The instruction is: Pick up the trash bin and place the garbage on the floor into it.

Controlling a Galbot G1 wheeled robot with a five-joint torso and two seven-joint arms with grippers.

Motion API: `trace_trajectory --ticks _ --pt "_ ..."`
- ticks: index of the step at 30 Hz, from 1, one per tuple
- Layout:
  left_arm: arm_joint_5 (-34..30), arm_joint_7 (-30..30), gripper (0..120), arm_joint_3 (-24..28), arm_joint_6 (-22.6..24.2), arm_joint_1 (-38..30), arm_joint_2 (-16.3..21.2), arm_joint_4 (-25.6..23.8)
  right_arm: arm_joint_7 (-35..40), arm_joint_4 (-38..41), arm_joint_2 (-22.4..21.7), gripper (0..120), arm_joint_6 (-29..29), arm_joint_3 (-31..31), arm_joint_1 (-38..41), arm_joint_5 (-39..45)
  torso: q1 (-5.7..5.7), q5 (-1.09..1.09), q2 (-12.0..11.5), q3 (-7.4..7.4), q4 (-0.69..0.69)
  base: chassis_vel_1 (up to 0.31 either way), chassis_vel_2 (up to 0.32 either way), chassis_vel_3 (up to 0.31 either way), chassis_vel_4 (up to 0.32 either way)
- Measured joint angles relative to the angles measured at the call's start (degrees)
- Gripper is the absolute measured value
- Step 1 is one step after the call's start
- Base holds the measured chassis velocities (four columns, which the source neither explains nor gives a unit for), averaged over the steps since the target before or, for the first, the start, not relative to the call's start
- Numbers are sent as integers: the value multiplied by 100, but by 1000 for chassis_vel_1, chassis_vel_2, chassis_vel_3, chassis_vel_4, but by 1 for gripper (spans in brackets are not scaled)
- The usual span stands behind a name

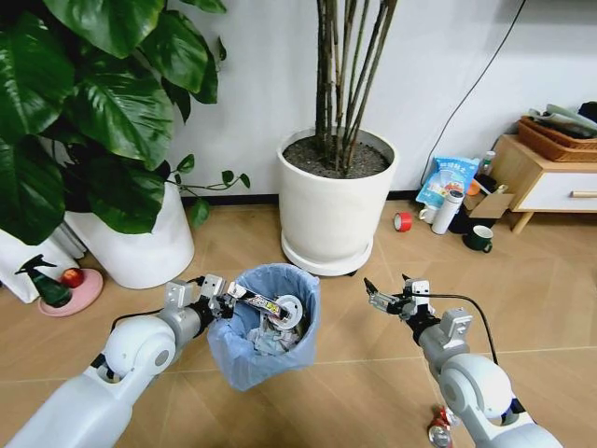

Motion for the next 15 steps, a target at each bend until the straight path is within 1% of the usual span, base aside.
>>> trace_trajectory --ticks 6,7,9,10,11,13,14,15 --pt "12 1 0 -11 -1 28 3 -29 60 -38 43 100 42 -20 -32 -45 0 1 0 0 1 -97 -109 116 120" --pt "18 2 0 -11 -1 35 -3 -32 65 -58 23 100 -12 44 -91 -77 0 6 0 0 1 -103 -97 111 85" --pt "30 6 0 -11 -1 37 -9 -33 6 -76 -28 100 -47 137 -173 -125 0 6 0 0 0 -103 -74 87 85" --pt "46 20 0 -10 -2 37 -24 -33 -189 -129 -104 100 -19 276 -295 -221 0 -1 0 0 0 -50 -51 3 34" --pt "46 20 0 -10 -2 37 -24 -33 -189 -129 -104 100 -19 276 -295 -221 0 -1 0 0 0 -50 -51 3 34" --pt "61 30 0 -7 -3 36 -58 -33 -831 -283 -211 100 156 579 -506 -434 0 3 0 0 -2 0 0 0 0" --pt "69 35 0 -3 -3 35 -80 -30 -1226 -446 -268 100 325 779 -593 -573 0 -1 0 0 -1 0 0 0 0" --pt "76 42 0 5 -3 35 -97 -28 -1359 -594 -293 100 425 865 -609 -638 0 -2 0 0 -1 0 0 0 0"
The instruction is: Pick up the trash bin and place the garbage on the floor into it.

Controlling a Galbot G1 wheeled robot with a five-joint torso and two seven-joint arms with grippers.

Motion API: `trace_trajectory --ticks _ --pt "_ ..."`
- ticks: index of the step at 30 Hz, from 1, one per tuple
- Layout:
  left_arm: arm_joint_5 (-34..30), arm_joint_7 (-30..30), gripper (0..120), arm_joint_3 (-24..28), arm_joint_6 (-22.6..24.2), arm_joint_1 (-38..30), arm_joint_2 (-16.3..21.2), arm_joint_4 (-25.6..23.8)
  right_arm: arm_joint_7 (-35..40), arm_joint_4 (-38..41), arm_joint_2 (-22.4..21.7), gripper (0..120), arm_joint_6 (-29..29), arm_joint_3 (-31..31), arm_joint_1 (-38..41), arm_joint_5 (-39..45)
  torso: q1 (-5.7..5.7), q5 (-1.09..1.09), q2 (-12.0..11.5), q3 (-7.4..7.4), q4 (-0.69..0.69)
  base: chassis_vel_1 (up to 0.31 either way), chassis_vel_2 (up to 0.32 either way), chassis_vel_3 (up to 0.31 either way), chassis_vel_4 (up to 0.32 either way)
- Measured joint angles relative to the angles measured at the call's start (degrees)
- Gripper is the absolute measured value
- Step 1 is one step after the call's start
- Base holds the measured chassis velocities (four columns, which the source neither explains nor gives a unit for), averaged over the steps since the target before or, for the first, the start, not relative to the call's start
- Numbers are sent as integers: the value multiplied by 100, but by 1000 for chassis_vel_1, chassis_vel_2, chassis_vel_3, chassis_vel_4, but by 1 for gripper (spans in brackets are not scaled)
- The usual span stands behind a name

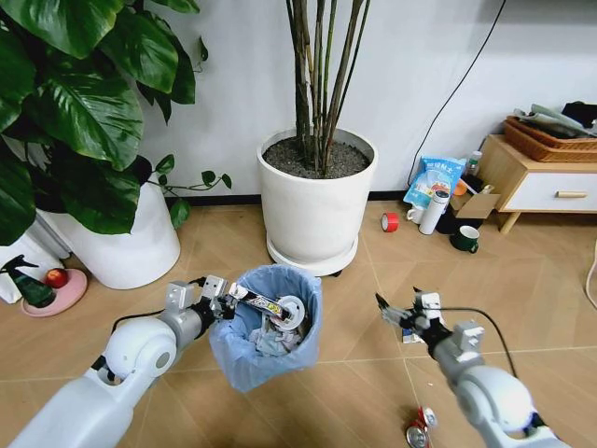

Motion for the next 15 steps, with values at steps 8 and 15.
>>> trace_trajectory --ticks 8,15 --pt "42 19 0 37 -4 15 -55 0 60 -1101 -11 100 14 161 407 90 0 5 0 0 1 0 0 0 0" --pt "54 58 0 8 -19 57 -6 -9 210 -2346 -19 100 -209 -100 1167 182 0 4 0 1 0 0 0 0 0"
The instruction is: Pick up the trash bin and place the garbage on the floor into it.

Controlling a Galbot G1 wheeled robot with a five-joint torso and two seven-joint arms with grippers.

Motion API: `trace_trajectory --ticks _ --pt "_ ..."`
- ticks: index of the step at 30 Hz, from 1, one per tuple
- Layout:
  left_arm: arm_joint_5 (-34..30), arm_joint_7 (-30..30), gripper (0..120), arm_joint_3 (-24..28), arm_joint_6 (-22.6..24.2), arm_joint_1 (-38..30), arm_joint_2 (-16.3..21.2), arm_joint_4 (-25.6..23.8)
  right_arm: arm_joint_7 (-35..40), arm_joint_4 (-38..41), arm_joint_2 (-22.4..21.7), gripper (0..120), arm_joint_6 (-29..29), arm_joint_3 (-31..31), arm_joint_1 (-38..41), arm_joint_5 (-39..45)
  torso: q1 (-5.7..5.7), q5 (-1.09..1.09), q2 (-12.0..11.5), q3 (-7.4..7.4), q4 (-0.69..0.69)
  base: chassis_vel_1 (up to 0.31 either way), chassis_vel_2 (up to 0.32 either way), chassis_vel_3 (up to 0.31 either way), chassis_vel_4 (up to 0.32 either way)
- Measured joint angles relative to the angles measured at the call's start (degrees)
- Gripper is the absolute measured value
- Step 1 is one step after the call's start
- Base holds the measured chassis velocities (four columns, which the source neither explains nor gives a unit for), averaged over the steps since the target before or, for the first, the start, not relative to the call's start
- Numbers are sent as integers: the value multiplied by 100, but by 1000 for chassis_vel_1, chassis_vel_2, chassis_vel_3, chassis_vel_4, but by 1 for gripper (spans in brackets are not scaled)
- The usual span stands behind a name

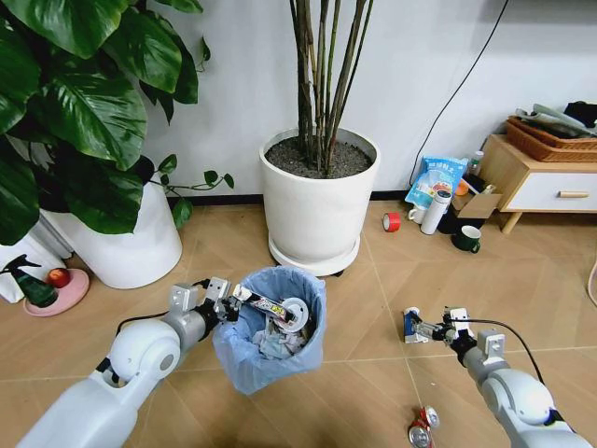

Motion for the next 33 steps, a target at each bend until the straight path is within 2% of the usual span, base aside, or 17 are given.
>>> trace_trajectory --ticks 9,14,18,19,23,24,28,31,33 --pt "-1 9 0 56 -5 -57 -15 63 86 -1108 248 100 -204 -245 812 -79 0 0 0 0 1 0 0 0 0" --pt "-2 12 0 76 -6 -75 -16 80 86 -1262 284 100 -222 -261 897 -130 0 0 0 0 1 0 0 0 0" --pt "-8 16 0 110 -6 -115 -19 110 102 -1575 397 100 -248 -276 1070 -210 0 -3 0 0 0 0 0 0 0" --pt "-19 20 0 130 -6 -142 -18 124 109 -1821 484 100 -247 -285 1188 -266 0 3 0 0 1 0 0 0 0" --pt "-47 30 0 160 -6 -203 3 166 71 -2509 704 84 -19 -259 1448 -466 0 -1 0 0 0 0 0 0 0" --pt "-47 30 0 160 -6 -203 3 166 71 -2509 704 84 -19 -259 1448 -466 0 -1 0 0 0 0 0 0 0" --pt "-51 56 0 166 -6 -210 20 190 27 -2679 771 65 76 -233 1499 -499 0 -1 0 0 0 0 0 0 0" --pt "-51 61 0 174 -6 -219 19 198 23 -2688 786 59 88 -235 1514 -499 0 -1 0 0 0 0 0 0 0" --pt "-51 64 0 190 -6 -222 16 201 21 -2701 799 47 93 -240 1536 -497 0 -1 0 0 0 0 0 0 0"
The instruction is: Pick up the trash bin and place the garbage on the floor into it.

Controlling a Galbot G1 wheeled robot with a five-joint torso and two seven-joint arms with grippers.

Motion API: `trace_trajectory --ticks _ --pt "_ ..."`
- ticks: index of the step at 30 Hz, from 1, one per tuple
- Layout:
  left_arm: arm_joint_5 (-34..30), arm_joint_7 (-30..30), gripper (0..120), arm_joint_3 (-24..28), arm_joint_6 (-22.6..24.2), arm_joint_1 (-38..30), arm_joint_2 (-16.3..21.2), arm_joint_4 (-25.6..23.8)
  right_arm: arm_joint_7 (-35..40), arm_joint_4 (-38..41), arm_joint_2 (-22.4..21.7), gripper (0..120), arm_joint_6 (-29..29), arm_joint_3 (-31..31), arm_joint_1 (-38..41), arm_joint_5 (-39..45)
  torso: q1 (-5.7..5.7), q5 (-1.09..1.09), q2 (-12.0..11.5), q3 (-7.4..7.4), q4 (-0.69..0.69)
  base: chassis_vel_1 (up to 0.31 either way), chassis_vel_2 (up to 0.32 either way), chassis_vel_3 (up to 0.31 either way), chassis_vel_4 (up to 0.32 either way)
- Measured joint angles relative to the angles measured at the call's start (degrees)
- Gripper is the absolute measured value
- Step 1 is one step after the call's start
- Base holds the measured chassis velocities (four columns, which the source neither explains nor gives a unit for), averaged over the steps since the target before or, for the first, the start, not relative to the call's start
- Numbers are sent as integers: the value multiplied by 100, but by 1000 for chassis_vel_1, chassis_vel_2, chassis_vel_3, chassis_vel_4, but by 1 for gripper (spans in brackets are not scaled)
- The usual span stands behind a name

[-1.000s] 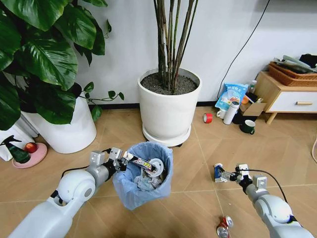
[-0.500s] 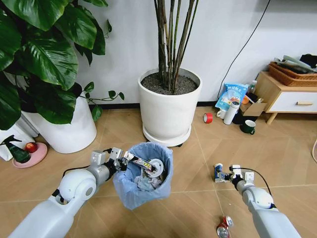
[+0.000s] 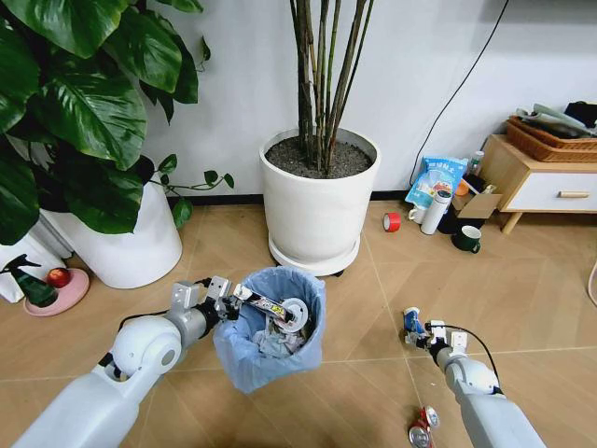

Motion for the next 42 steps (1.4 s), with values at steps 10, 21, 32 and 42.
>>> trace_trajectory --ticks 10,21,32,42 --pt "-2 6 0 5 1 6 43 -4 -1 -80 16 16 40 1 21 -3 0 0 0 0 0 0 0 0 0" --pt "-2 1 0 18 3 50 44 -50 48 -45 108 0 63 41 13 -9 0 1 0 0 0 0 0 0 0" --pt "-10 -17 0 -29 3 83 61 -92 449 1687 40 0 -157 224 -427 852 0 1 0 0 0 0 0 0 0" --pt "9 -29 0 -11 3 145 87 -151 677 3674 -648 0 -334 207 -961 1286 0 0 1 0 -1 0 0 0 0"
